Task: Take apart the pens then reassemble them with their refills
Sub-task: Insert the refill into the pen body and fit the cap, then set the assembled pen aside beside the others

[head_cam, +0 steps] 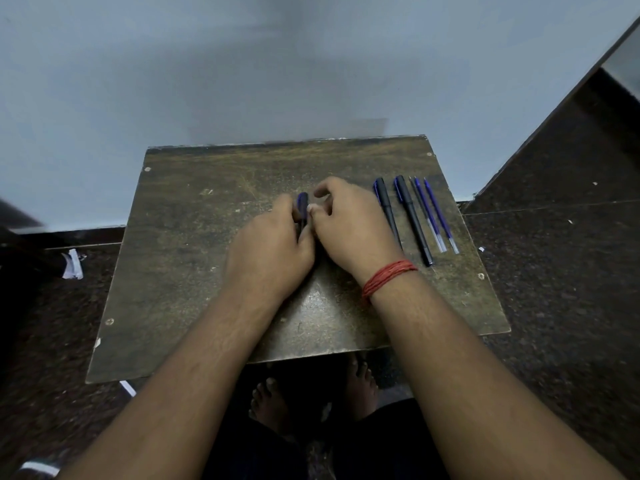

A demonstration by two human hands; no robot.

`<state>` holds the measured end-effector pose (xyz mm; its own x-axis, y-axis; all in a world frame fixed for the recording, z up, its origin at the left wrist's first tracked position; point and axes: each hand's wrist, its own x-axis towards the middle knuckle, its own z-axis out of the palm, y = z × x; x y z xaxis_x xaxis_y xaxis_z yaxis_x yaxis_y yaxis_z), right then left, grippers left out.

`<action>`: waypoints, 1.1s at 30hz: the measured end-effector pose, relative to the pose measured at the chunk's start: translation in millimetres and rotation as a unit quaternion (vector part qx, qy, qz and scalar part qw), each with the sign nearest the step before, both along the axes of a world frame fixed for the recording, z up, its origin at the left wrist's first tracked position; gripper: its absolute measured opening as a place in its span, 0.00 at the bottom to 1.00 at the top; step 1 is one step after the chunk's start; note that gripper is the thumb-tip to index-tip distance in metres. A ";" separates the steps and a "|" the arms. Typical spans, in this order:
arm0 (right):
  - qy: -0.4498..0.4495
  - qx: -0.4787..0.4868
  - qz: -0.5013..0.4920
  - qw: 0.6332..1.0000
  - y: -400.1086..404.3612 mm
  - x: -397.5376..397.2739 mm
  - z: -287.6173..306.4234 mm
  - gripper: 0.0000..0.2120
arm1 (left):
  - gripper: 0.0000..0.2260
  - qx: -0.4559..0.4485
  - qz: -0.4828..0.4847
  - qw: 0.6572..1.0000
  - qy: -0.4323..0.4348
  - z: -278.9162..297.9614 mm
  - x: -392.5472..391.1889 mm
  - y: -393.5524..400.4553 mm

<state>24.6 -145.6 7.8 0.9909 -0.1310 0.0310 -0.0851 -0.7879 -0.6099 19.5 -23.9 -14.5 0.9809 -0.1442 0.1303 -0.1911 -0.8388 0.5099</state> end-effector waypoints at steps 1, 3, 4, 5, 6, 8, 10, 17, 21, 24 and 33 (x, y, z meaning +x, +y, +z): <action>-0.005 -0.027 -0.003 1.000 -5.5 0.3 3.7 0.10 | 0.08 0.010 0.002 1.000 -0.005 1.0 -0.4 -0.3; -0.011 -0.095 -0.024 0.995 -23.0 1.3 11.9 0.10 | 0.08 0.022 0.004 1.000 -0.002 2.5 -1.1 0.0; -0.010 -0.128 -0.039 0.991 -33.6 1.7 15.9 0.11 | 0.08 0.023 0.004 1.000 0.003 2.9 -1.3 0.2; -0.003 -0.152 -0.055 0.987 -43.8 1.6 18.9 0.11 | 0.08 0.024 0.003 1.000 0.006 3.4 -1.4 0.3; 0.012 -0.166 -0.071 0.984 -52.5 0.7 21.4 0.12 | 0.08 0.025 0.002 1.000 0.007 3.7 -1.6 0.2; 0.055 -0.175 -0.094 0.979 -63.5 -1.6 22.8 0.14 | 0.08 0.021 0.000 1.000 0.007 4.7 -2.2 0.1; 0.101 -0.174 -0.096 0.975 -66.4 -2.8 20.2 0.18 | 0.09 0.009 0.000 1.000 0.007 5.9 -2.6 0.4; 0.098 -0.175 -0.073 0.977 -50.8 -0.4 4.8 0.12 | 0.08 -0.002 -0.003 1.000 0.018 6.0 0.2 3.0; 0.071 -0.163 -0.041 0.983 -35.1 -2.3 2.9 0.13 | 0.08 0.002 -0.005 1.000 0.024 6.2 1.0 4.8; 0.051 -0.150 -0.024 0.987 -17.7 -4.3 -0.2 0.15 | 0.08 0.005 0.004 1.000 0.030 6.9 2.7 8.5; -0.031 -0.078 0.027 0.996 34.0 -8.9 -14.0 0.09 | 0.08 0.014 0.036 0.998 0.054 9.6 10.8 25.2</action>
